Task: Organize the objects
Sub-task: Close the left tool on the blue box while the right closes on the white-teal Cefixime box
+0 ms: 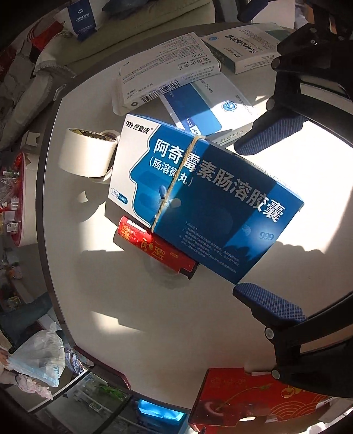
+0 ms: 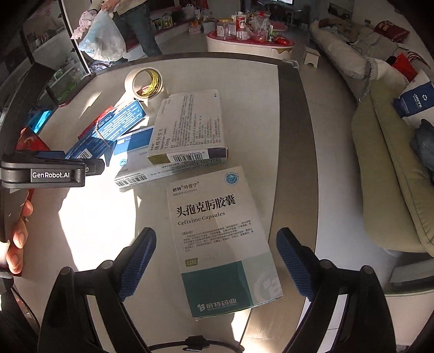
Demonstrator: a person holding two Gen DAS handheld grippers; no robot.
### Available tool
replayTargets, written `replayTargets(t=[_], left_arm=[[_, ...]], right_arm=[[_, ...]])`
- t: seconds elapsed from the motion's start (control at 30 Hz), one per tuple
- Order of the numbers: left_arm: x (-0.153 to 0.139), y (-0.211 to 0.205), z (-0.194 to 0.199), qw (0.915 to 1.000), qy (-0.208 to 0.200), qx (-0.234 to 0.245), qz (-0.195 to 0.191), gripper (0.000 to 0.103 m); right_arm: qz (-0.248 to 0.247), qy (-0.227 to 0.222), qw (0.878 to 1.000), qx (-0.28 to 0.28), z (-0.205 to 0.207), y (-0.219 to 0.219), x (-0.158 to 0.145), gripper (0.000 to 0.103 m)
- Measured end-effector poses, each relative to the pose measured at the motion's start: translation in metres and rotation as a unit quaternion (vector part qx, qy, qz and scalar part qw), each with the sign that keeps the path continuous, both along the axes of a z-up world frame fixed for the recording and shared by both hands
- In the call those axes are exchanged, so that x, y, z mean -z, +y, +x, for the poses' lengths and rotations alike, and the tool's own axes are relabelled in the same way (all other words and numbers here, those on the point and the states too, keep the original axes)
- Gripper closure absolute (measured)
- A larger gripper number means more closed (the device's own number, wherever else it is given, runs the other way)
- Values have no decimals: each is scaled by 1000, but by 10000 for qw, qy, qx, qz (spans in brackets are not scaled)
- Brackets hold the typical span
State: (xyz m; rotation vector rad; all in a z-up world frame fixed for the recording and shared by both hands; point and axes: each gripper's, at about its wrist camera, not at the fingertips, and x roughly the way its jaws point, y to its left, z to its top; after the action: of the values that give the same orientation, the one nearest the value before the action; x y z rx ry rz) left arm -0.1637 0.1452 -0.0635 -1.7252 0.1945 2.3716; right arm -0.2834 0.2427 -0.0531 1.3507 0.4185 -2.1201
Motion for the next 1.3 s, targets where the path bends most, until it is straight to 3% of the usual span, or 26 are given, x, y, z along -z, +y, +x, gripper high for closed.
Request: replayTargets(t=[0.4,0.87,1.0,1.1,1.2,1.3], left_arm=[[13,13,-16,9997,-16,227,-22,0],[16,22,-18,9968,-4,772,224,1],[14,17,-7,9955,118,869,366,12],[13,12,4,9953,97,893,363,16],[15,-3,21,9960,125,812,361,16],[15,-19,39,9965,120,760,339,17]], right_arm=[[-54,-331,9994,48,-12,-7,14,13],[254,-106,9994,-228,3,-24,22,7],[336,-3,9990,-286,14,-28,24,7],[311,31,9995,-104,19,-29,22,12],[250,42,9997,65,30,-30,16,30],[126,-42,9997,182,48,-31,14,30]])
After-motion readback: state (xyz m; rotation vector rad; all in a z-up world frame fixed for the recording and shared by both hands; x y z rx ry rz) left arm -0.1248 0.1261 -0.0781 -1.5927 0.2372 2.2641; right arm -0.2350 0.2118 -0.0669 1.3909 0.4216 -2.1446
